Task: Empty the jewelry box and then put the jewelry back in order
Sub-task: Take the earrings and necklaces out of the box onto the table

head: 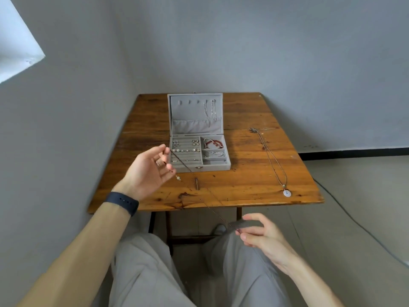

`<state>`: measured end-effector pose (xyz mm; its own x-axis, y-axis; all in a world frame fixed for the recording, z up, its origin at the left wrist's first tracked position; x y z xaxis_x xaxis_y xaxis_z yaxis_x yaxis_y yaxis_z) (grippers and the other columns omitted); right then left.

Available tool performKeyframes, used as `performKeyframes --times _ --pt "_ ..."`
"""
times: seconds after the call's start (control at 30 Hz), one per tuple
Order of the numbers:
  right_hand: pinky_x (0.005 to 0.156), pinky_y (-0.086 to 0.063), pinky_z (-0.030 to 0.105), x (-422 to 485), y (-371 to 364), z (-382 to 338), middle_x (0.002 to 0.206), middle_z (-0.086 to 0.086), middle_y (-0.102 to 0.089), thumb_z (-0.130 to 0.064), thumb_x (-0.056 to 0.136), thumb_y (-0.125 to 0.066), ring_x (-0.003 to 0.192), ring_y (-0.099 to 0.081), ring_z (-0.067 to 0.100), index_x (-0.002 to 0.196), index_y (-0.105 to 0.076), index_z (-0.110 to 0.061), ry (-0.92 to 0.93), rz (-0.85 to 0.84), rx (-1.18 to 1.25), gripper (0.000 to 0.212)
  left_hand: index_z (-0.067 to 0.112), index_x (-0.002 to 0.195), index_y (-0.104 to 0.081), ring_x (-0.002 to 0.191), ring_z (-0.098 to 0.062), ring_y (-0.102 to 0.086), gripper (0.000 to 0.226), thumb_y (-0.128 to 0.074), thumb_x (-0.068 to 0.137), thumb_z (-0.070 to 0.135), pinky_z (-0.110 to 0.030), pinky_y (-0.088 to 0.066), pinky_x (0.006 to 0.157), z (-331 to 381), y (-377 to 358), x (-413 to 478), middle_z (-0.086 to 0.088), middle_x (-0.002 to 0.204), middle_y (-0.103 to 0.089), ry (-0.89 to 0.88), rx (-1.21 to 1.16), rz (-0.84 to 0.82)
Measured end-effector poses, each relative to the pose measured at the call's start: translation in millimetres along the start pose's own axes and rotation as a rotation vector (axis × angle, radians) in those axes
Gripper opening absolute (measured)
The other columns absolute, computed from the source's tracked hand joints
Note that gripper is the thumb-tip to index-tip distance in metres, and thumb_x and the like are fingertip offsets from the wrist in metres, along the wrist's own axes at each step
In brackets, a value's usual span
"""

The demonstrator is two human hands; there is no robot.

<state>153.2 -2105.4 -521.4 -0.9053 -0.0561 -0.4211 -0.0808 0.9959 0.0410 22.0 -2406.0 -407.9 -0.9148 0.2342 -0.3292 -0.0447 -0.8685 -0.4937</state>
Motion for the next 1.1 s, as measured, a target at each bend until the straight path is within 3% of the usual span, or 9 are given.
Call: performKeyframes --times 0.07,0.17,0.3,0.37,0.5,0.63,0.77,0.9,1.1 --pt "0.076 -0.056 0.023 -3.6 5.4 6.0 0.097 0.000 -0.079 -0.003 0.088 -0.073 0.094 -0.073 0.012 0.116 -0.062 -0.025 -0.007 0.051 -0.024 0.037 0.018 0.086 -0.072 0.053 -0.011 -0.045 0.019 -0.064 0.094 0.034 -0.027 -0.049 0.067 1.6 5.5 3.2 0.008 0.056 -0.039 0.032 0.164 0.004" --pt "0.070 -0.055 0.017 -6.3 12.2 11.4 0.095 -0.004 -0.078 -0.004 0.088 -0.074 0.089 -0.073 0.008 0.108 -0.071 -0.022 0.015 0.144 -0.029 0.026 0.010 0.109 -0.073 0.055 -0.012 -0.044 0.027 -0.067 0.094 0.031 -0.029 -0.050 0.065 -4.9 11.0 6.7 0.005 0.059 -0.035 0.091 0.508 -0.018" --pt "0.072 -0.055 0.016 -11.0 16.1 18.4 0.094 -0.006 -0.078 -0.003 0.085 -0.076 0.089 -0.073 0.007 0.104 -0.075 -0.021 0.034 0.193 -0.017 0.026 0.014 0.105 -0.069 0.080 -0.017 -0.069 0.020 -0.060 0.098 0.030 -0.032 -0.053 0.079 -4.7 5.8 8.7 -0.001 0.079 -0.066 0.081 0.619 -0.043" --pt "0.072 -0.055 0.017 -12.8 17.1 20.2 0.093 -0.004 -0.078 -0.003 0.084 -0.078 0.089 -0.074 0.009 0.103 -0.075 -0.019 0.046 0.206 0.016 0.026 0.019 0.098 -0.068 0.086 -0.015 -0.068 0.014 -0.057 0.100 0.029 -0.033 -0.051 0.084 -1.4 -1.6 9.8 0.000 0.089 -0.069 0.082 0.562 -0.064" --pt "0.068 -0.054 0.016 -12.9 16.4 17.9 0.091 -0.001 -0.079 -0.002 0.083 -0.079 0.081 -0.074 0.010 0.101 -0.075 -0.018 0.065 0.218 0.038 0.024 0.020 0.091 -0.069 0.064 -0.012 -0.044 0.015 -0.057 0.098 0.026 -0.028 -0.041 0.073 -1.3 -19.2 12.0 0.006 0.065 -0.040 0.131 0.419 -0.092" --pt "0.071 -0.055 0.015 -11.7 19.3 16.0 0.092 -0.002 -0.077 -0.005 0.084 -0.079 0.084 -0.073 0.009 0.099 -0.075 -0.020 0.087 0.248 -0.009 0.023 0.011 0.107 -0.076 0.060 -0.013 -0.031 0.036 -0.079 0.080 0.033 -0.029 -0.033 0.065 -4.9 -29.7 15.7 0.004 0.060 -0.022 0.157 0.701 -0.097" --pt "0.073 -0.054 0.014 -13.8 27.2 17.0 0.092 0.000 -0.077 -0.004 0.083 -0.079 0.084 -0.072 0.011 0.097 -0.074 -0.019 0.090 0.285 0.011 0.021 0.022 0.090 -0.075 0.073 -0.010 -0.056 0.020 -0.074 0.082 0.040 -0.032 -0.043 0.079 -1.6 -36.6 17.8 0.003 0.076 -0.058 0.096 0.727 -0.164" --pt "0.066 -0.053 0.013 -15.9 34.9 18.0 0.087 0.000 -0.078 -0.006 0.082 -0.081 0.073 -0.072 0.009 0.095 -0.076 -0.019 0.088 0.329 0.052 0.018 0.026 0.091 -0.075 0.092 -0.011 -0.067 0.021 -0.067 0.085 0.044 -0.032 -0.048 0.084 -4.1 -33.5 25.6 0.005 0.109 -0.073 0.063 0.731 -0.156" --pt "0.073 -0.059 0.025 -20.1 51.8 19.3 0.087 0.003 -0.078 -0.009 0.080 -0.083 0.081 -0.075 0.017 0.095 -0.077 -0.014 0.101 0.414 0.182 0.017 0.023 0.095 -0.075 0.071 0.000 -0.068 0.018 -0.062 0.098 0.035 -0.014 -0.048 0.059 -10.7 -30.3 37.1 0.012 0.086 -0.076 -0.199 1.037 0.121"
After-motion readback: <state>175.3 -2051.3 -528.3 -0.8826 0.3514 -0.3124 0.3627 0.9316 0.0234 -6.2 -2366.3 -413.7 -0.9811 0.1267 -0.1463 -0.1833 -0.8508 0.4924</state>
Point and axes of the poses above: each hand's wrist, its own x-axis towards the middle knuckle, its own y-axis out of the back of the hand, z = x × y, the point moved 3 cm from there along x, towards the middle knuckle
